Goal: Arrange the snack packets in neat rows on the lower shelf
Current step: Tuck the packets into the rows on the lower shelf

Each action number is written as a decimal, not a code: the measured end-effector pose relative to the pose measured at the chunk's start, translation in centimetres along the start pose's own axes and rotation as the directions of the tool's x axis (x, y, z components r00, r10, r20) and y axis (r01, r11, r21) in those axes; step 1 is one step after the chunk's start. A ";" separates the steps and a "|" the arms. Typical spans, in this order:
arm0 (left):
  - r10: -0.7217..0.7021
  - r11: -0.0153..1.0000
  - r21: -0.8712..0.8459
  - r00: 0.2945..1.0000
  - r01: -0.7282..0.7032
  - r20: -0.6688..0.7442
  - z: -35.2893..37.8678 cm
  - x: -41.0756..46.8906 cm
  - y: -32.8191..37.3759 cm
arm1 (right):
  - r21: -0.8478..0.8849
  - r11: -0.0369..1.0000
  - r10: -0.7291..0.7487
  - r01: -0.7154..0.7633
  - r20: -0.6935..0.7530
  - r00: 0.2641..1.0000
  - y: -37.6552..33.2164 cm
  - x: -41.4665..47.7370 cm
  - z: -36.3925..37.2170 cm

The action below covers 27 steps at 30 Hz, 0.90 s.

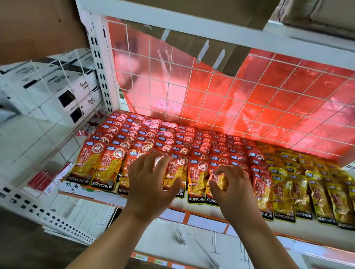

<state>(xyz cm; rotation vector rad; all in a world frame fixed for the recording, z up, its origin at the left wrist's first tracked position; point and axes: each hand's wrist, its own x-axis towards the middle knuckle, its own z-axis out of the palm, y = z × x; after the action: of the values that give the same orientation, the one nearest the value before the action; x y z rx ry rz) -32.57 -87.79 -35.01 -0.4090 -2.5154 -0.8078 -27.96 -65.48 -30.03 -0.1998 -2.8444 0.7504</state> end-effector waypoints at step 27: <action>0.540 0.820 -0.184 0.839 -0.542 -0.064 0.5 8.4 38.5 | -0.022 0.996 -0.087 0.091 -0.587 0.805 13.5 -6.9 -31.6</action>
<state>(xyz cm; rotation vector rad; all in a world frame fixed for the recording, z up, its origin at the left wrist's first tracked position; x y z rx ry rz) -24.10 -56.25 -13.03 -1.1252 -2.1331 -0.8112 -13.20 -40.13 -10.83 -0.2455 -2.2375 0.5529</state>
